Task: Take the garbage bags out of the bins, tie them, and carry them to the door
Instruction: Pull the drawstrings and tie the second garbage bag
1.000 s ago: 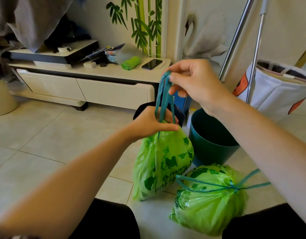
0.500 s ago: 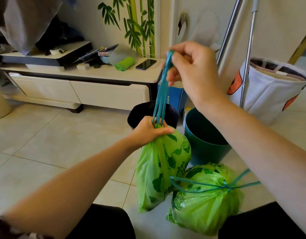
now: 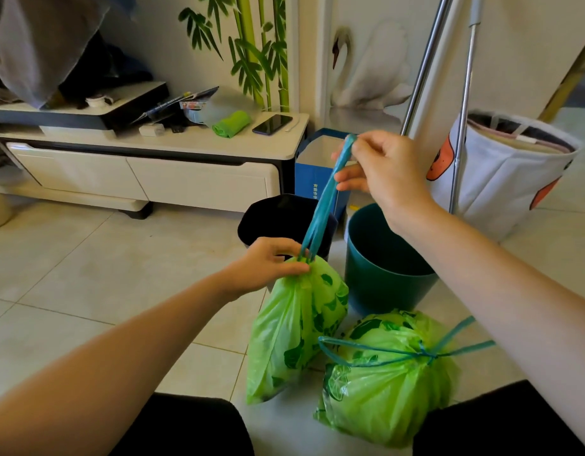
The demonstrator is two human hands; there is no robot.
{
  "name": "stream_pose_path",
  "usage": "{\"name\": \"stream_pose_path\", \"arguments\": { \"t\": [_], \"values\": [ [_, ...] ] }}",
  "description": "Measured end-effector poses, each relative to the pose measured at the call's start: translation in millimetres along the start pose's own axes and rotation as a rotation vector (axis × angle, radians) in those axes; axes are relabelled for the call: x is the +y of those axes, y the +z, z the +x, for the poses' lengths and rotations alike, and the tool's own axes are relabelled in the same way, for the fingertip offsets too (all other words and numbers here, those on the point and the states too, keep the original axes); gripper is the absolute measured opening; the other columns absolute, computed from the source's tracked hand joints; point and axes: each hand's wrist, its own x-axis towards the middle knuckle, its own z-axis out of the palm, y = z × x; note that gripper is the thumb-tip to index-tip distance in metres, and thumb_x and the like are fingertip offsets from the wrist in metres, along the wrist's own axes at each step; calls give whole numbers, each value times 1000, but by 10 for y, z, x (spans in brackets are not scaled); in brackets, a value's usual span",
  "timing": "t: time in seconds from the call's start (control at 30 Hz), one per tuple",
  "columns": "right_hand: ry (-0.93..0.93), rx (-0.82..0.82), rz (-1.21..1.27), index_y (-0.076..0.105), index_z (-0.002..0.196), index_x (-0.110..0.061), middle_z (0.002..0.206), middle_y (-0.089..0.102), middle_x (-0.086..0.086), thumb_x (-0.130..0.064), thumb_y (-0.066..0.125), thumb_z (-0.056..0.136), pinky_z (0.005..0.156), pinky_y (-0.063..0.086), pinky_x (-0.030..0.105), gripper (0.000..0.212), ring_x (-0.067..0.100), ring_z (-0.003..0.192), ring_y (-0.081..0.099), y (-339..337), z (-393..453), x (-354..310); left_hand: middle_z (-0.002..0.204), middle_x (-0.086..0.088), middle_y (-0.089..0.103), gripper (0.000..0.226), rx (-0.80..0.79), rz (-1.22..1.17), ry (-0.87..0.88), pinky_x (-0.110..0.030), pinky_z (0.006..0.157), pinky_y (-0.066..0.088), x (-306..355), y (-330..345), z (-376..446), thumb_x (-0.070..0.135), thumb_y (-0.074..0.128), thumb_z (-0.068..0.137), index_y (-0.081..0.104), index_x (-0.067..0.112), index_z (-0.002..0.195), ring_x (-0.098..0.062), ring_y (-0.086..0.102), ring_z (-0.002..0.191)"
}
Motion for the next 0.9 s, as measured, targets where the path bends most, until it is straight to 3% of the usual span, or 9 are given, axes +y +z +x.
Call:
{"name": "stream_pose_path", "arguments": {
  "t": [0.13,0.23,0.33,0.47,0.57,0.7,0.9],
  "values": [
    [149,-44,-77,60,85,-7,82,68,10,-24,47,97,53,57,25,25,14,54,66,-13,-18,129,74,9,68,10,-16,60,-12,-17,69,48,-3,-82,0,13,67,86,74,8,83,1,62,70],
    [195,-49,-152,63,89,-6,85,73,9,-35,46,96,49,53,23,35,12,53,67,-10,-13,172,76,1,69,15,1,84,-8,-18,69,50,-13,-80,26,16,67,86,75,3,85,-2,61,69],
    [328,-46,-117,64,87,-9,83,75,7,-48,42,95,52,50,25,46,14,52,67,-24,-33,203,77,2,72,10,86,-35,-51,-17,68,49,-28,-99,60,15,68,85,77,10,85,-4,64,72],
    [588,-295,49,66,101,-4,91,75,13,-62,19,94,51,53,24,75,16,59,69,-69,-74,271,85,2,72,14,89,-243,-154,-31,81,52,-61,-115,69,18,62,90,75,16,88,-10,64,82],
    [635,-381,79,66,97,-3,78,71,11,-59,17,95,50,54,23,75,16,56,66,-88,-95,309,82,0,68,15,140,-354,-194,-30,78,48,-35,-101,70,18,57,93,71,13,91,-11,58,73],
    [602,-324,168,64,83,-2,64,55,7,-37,30,100,48,47,23,51,15,49,50,-69,-101,318,78,-1,61,16,225,-448,-238,-25,69,42,2,-127,105,17,55,95,69,12,92,-10,48,66],
    [662,-342,377,60,97,2,64,44,7,-30,28,93,54,38,25,45,15,55,39,-76,-84,331,69,2,62,13,337,-624,-293,-25,64,41,-20,-150,129,16,55,94,66,11,90,-13,48,63]
  ]
}}
